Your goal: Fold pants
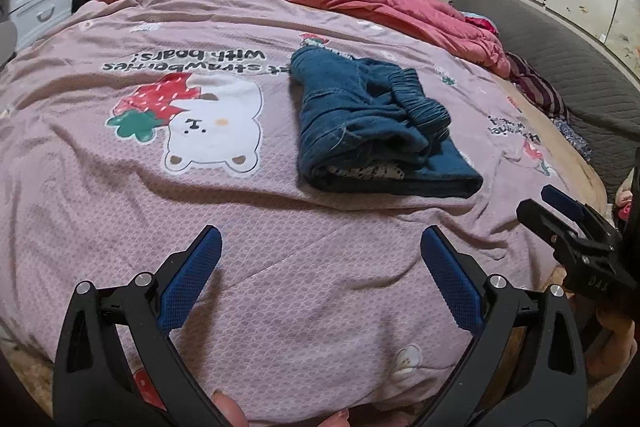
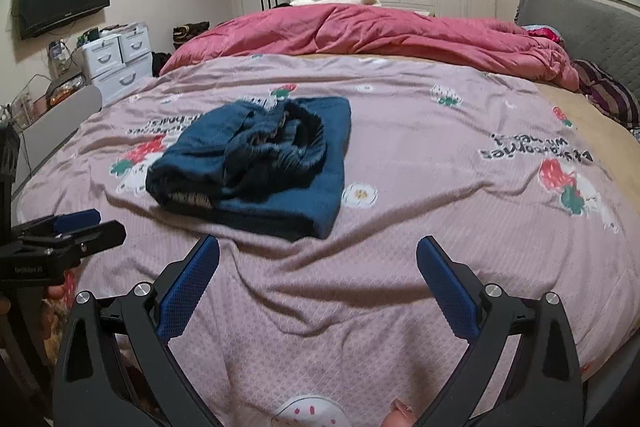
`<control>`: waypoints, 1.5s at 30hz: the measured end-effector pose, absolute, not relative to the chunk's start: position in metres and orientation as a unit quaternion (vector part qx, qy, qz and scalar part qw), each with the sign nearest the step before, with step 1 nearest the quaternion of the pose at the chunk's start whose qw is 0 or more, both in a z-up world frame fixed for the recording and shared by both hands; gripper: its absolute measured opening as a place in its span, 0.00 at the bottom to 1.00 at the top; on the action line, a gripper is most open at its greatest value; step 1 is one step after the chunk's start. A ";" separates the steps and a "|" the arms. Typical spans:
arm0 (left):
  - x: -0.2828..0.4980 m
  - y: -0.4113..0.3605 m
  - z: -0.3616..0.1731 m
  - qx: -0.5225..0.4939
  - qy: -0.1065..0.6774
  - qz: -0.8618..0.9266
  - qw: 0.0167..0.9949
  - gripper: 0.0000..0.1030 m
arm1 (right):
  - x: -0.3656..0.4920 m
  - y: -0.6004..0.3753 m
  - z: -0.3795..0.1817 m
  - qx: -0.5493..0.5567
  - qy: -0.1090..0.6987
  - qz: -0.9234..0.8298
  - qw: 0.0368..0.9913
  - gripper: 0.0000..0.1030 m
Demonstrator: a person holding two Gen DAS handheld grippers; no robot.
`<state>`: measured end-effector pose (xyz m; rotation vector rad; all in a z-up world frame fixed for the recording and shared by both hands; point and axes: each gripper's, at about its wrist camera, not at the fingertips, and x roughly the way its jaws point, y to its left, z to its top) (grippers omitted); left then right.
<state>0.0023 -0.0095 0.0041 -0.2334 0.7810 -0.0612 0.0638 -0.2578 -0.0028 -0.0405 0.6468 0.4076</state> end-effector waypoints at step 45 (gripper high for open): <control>0.012 -0.016 -0.014 -0.106 0.375 -0.023 0.921 0.91 | 0.069 -0.257 -0.034 -0.027 0.332 0.182 0.925 0.96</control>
